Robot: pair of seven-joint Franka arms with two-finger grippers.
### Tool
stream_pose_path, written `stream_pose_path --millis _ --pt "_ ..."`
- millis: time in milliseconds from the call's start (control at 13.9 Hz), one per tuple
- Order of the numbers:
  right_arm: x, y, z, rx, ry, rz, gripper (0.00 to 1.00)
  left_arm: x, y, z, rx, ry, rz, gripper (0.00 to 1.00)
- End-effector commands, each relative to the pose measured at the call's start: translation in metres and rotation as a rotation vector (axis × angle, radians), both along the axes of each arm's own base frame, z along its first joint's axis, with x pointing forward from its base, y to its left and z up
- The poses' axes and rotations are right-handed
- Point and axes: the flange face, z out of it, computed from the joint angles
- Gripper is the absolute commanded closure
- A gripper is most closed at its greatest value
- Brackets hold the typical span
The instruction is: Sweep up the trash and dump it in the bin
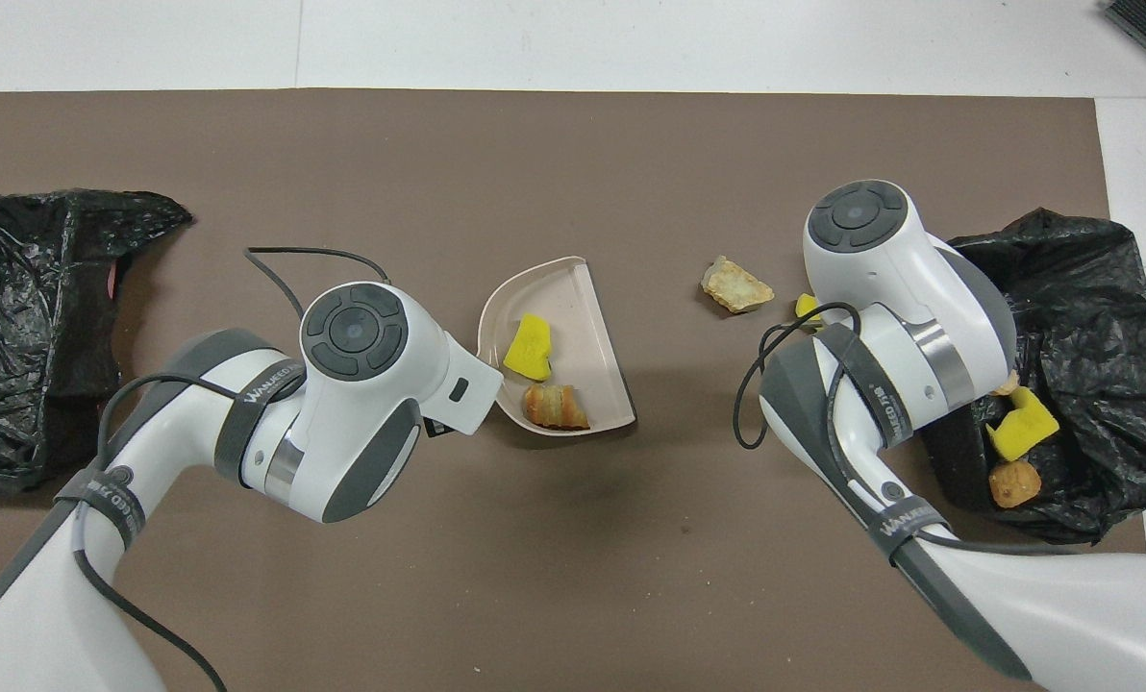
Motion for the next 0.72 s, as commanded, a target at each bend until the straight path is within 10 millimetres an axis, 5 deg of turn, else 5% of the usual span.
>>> stream_pose_path --millis 0,144,359,646 --pt "-0.006 -0.003 -0.012 0.022 0.009 0.059 1.00 -0.013 -0.002 0.002 0.032 0.021 0.048 1.00" --pt "-0.005 -0.009 -0.021 0.074 0.052 0.126 1.00 -0.014 -0.003 0.002 0.034 0.022 0.050 1.00" --pt "-0.009 0.010 -0.022 0.205 0.120 0.254 1.00 -0.016 -0.004 0.002 0.039 0.028 0.047 1.00" --pt "-0.026 0.083 -0.017 0.359 0.159 0.356 1.00 -0.023 -0.008 0.003 0.070 0.015 0.010 1.00"
